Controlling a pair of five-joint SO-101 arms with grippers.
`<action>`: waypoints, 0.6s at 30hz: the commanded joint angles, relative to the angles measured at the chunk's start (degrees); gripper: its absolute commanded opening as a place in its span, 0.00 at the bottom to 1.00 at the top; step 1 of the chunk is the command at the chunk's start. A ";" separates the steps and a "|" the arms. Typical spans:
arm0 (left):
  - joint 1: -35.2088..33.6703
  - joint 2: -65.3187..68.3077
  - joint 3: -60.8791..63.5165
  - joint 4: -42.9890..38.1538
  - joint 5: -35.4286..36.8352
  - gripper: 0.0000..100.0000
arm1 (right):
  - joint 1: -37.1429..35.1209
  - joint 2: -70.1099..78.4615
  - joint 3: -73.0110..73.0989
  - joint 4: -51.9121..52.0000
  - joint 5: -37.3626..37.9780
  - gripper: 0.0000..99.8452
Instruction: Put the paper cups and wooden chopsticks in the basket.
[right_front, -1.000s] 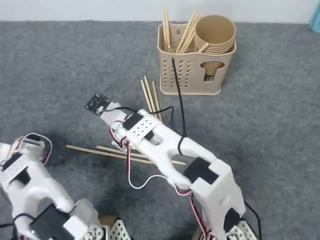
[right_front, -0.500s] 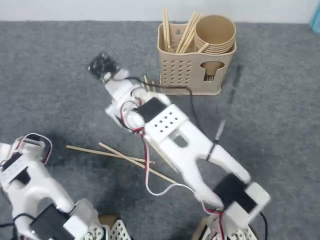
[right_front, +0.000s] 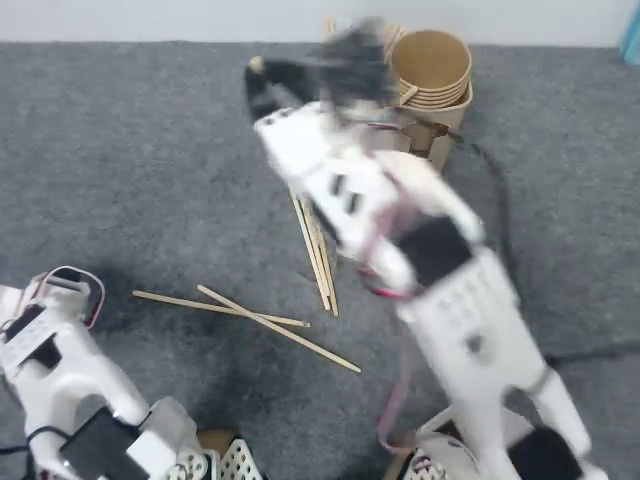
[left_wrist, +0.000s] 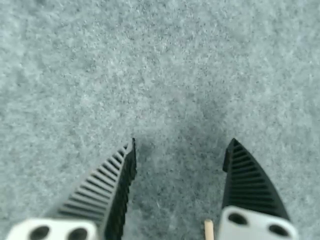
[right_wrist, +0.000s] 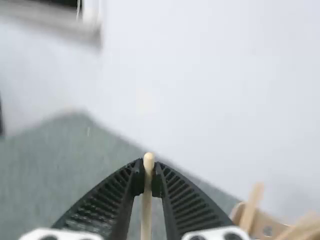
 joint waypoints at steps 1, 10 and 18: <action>0.18 -2.29 -0.40 -1.58 0.00 0.27 | 1.71 -10.51 -1.32 6.99 -4.75 0.01; 0.18 -2.29 -0.31 -1.58 -0.09 0.27 | 2.33 -25.71 -1.23 26.95 -8.62 0.01; -0.09 -2.29 -0.22 -1.23 -0.26 0.27 | 2.33 -35.74 5.27 31.96 -8.62 0.01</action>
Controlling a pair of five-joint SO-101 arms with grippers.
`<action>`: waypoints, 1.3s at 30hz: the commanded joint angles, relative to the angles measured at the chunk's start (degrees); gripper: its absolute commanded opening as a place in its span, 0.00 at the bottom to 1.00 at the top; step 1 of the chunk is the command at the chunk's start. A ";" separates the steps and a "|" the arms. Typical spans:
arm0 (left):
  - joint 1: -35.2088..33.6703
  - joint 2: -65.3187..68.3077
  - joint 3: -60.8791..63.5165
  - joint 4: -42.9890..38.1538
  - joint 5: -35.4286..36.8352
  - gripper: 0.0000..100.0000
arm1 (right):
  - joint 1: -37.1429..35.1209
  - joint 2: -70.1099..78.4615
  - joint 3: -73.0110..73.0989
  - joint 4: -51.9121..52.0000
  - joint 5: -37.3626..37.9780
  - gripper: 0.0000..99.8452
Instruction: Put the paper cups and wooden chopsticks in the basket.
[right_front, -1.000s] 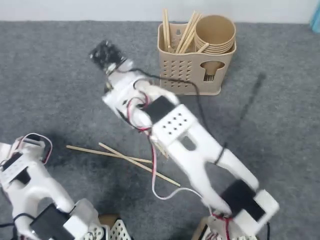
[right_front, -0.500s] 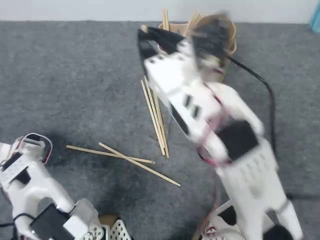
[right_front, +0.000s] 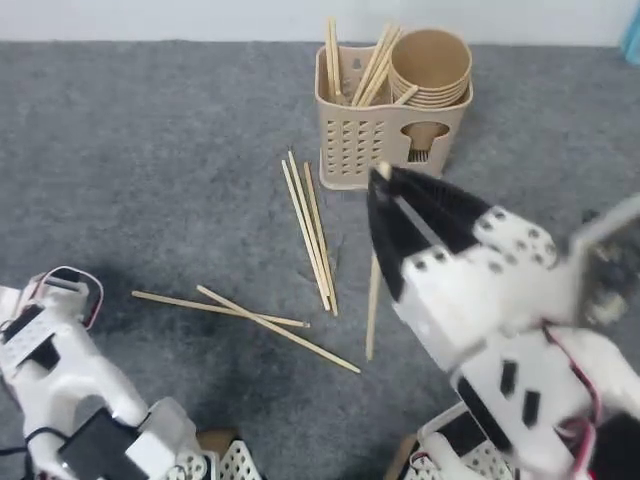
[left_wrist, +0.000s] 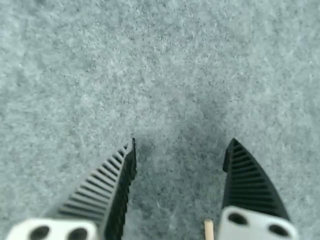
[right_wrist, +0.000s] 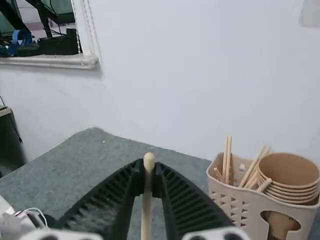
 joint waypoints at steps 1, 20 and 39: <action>-0.09 -2.29 -0.22 -1.23 -0.26 0.27 | 0.84 -5.14 6.15 -0.04 -0.70 0.01; 0.09 -2.37 0.22 -1.49 -0.26 0.27 | 12.26 1.71 27.16 -60.62 -0.18 0.01; 0.18 -2.29 0.04 -1.58 -0.26 0.27 | 20.53 63.25 -24.26 -70.99 -0.18 0.01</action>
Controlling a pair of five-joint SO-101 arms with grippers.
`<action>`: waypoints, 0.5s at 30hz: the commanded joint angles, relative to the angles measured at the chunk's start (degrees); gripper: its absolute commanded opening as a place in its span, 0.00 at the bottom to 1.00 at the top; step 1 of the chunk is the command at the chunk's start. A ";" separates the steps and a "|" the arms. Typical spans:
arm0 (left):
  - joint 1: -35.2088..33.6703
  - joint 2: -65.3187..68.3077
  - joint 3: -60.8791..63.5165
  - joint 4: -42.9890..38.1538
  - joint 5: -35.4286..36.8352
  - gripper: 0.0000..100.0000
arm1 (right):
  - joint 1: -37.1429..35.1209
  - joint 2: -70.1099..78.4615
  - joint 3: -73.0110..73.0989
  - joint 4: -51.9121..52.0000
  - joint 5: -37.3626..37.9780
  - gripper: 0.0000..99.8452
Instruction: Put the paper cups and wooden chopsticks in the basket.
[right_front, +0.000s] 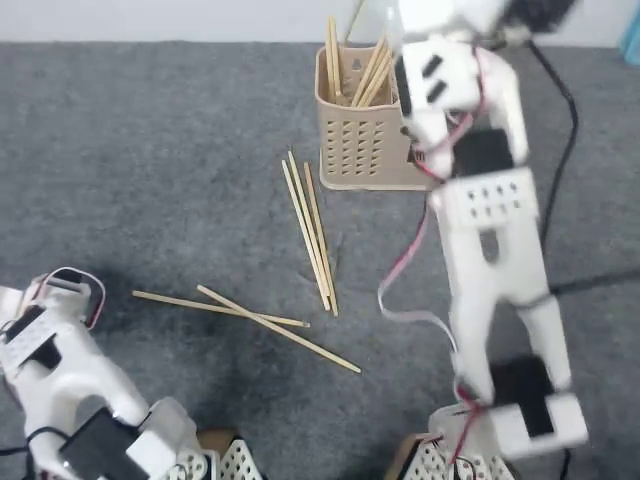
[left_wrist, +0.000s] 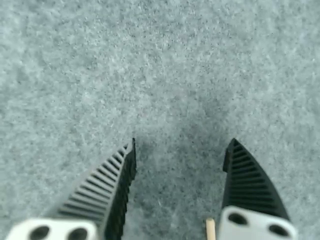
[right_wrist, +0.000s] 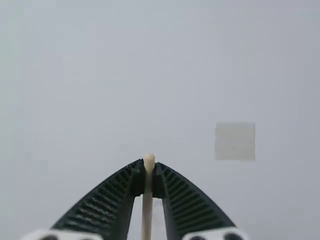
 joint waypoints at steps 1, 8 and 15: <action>0.18 -2.29 -0.31 -1.58 -0.26 0.27 | 1.54 5.23 -4.75 -1.27 -0.18 0.01; 0.18 -2.29 -0.40 -1.58 -0.26 0.27 | 1.10 11.82 1.23 -1.27 -0.53 0.01; 0.18 -2.29 -0.40 -1.58 -0.26 0.27 | 0.13 11.74 11.96 -1.36 -0.53 0.02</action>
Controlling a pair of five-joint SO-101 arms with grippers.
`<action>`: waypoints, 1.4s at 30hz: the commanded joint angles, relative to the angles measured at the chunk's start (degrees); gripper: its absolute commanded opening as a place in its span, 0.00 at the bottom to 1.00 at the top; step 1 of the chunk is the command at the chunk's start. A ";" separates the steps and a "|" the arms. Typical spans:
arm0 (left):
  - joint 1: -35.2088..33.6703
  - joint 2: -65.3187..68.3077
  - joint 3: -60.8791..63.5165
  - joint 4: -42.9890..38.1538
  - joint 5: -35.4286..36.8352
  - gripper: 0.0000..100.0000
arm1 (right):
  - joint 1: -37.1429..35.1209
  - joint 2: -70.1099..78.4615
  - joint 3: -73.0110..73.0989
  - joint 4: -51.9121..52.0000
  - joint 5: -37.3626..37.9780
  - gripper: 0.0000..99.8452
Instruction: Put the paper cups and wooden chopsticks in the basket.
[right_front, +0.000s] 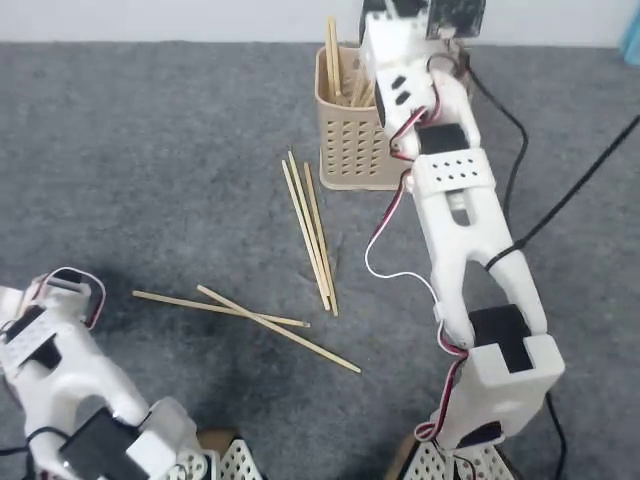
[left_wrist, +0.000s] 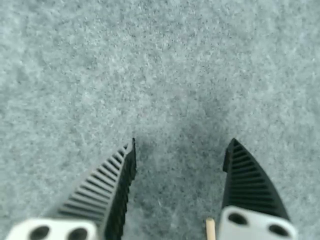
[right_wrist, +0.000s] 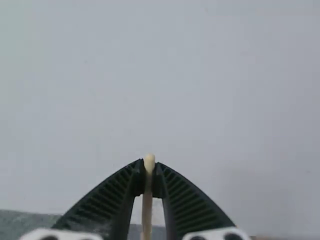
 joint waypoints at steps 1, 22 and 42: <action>0.18 -2.29 -0.40 -1.58 -0.26 0.27 | -0.66 -1.19 2.11 -1.36 -0.62 0.04; 0.18 -2.29 -0.31 -1.58 -0.26 0.27 | -11.91 -41.45 -1.76 54.64 -0.70 0.15; -0.18 -2.29 -0.13 -1.58 -0.26 0.27 | -27.65 -46.02 47.91 38.81 -0.26 0.15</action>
